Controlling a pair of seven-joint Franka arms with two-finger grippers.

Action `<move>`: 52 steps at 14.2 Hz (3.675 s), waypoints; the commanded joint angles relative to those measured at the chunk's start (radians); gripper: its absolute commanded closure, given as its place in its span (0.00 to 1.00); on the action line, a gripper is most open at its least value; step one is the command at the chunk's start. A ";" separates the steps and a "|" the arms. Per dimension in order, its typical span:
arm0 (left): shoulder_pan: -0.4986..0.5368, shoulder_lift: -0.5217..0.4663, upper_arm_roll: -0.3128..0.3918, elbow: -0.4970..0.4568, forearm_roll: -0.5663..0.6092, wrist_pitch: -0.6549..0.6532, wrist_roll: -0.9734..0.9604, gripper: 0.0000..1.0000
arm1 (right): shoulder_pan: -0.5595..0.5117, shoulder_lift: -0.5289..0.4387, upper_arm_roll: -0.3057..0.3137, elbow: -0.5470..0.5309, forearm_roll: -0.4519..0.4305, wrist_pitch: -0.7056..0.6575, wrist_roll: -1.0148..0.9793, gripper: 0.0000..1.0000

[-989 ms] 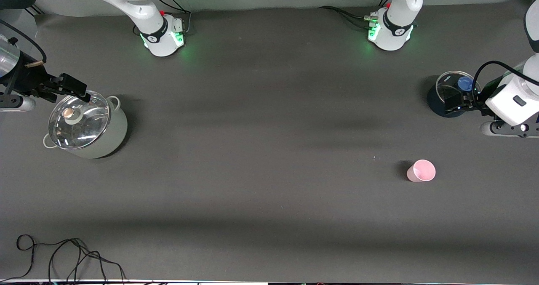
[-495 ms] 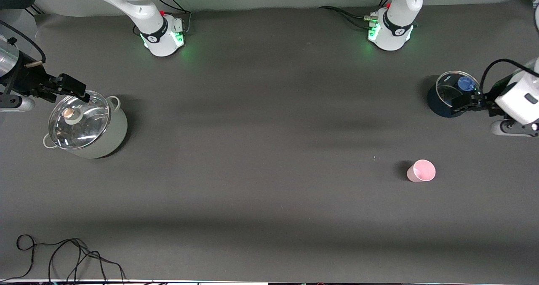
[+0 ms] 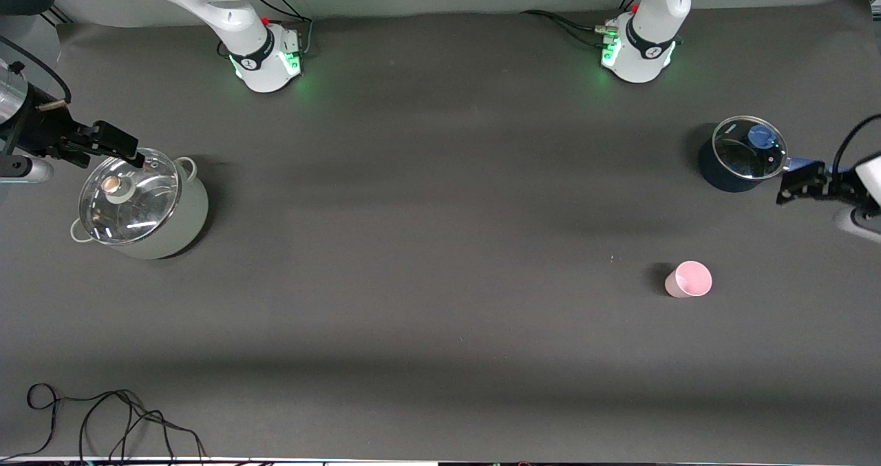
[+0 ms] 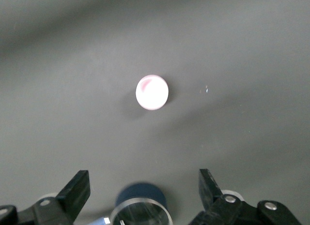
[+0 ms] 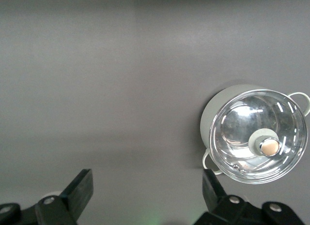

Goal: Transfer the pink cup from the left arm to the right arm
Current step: 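Raise the left gripper from its rest pose above the saucepan, then lower the open left gripper around the pink cup, then close the left gripper on the pink cup and lift it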

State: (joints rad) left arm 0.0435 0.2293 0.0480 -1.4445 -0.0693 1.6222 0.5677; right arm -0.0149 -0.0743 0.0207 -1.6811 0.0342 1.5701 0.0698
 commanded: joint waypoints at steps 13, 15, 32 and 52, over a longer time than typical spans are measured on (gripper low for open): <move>0.392 0.424 -0.005 0.010 -0.720 0.088 1.222 0.00 | 0.009 0.005 -0.008 0.017 0.004 -0.009 -0.011 0.00; 0.439 0.478 -0.008 -0.017 -0.802 0.058 1.366 0.00 | 0.004 0.004 -0.008 0.017 0.004 -0.007 -0.011 0.00; 0.493 0.680 -0.075 -0.235 -1.142 0.128 2.029 0.01 | 0.003 0.001 -0.008 0.009 0.004 -0.008 -0.010 0.00; 0.458 0.703 -0.180 -0.258 -1.236 0.269 2.037 0.41 | 0.003 0.001 -0.008 0.009 0.004 -0.010 -0.011 0.00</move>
State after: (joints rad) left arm 0.5029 0.9398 -0.1361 -1.6900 -1.2967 1.8788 2.5822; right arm -0.0143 -0.0742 0.0166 -1.6802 0.0343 1.5684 0.0697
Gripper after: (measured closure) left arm 0.348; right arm 0.000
